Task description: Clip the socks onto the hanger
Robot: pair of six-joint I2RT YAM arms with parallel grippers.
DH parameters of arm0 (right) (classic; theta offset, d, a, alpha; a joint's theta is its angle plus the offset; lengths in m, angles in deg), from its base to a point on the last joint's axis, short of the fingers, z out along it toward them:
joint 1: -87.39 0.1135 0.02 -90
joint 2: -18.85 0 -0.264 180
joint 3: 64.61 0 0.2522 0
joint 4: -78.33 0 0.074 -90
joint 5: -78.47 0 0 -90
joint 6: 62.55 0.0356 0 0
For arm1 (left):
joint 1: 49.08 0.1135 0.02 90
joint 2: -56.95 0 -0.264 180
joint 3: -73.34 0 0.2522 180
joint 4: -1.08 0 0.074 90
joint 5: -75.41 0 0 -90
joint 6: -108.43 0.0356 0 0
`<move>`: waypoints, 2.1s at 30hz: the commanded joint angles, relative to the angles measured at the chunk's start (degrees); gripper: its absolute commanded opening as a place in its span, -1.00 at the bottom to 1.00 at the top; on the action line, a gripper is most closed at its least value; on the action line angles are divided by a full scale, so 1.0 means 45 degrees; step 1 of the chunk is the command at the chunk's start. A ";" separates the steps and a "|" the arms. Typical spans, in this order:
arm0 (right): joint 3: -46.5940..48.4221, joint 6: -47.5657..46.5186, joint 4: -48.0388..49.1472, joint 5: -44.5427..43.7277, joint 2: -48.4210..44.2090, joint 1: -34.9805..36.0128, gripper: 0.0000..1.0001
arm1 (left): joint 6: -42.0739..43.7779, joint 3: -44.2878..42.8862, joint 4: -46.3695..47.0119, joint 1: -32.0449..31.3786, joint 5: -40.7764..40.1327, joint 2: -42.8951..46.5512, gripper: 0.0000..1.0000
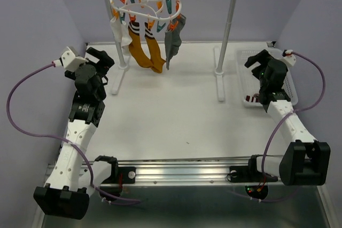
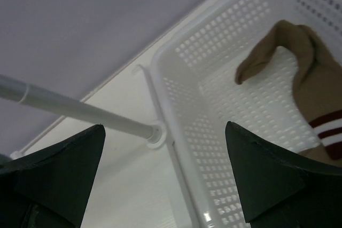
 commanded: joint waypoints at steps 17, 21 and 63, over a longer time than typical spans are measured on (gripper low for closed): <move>-0.0183 -0.0223 -0.1621 -0.0463 -0.1214 -0.1865 1.00 | 0.1270 0.0937 0.2237 0.1026 0.3475 -0.0265 0.98; -0.0242 -0.0360 -0.1621 -0.0502 -0.1097 -0.1865 1.00 | 0.1818 0.0936 0.2275 0.1026 0.4628 -0.0265 0.98; 1.0102 -0.1320 0.0628 0.7935 0.5773 0.4815 1.00 | 0.8126 -0.2971 0.3446 -0.4521 0.0351 -0.4329 0.98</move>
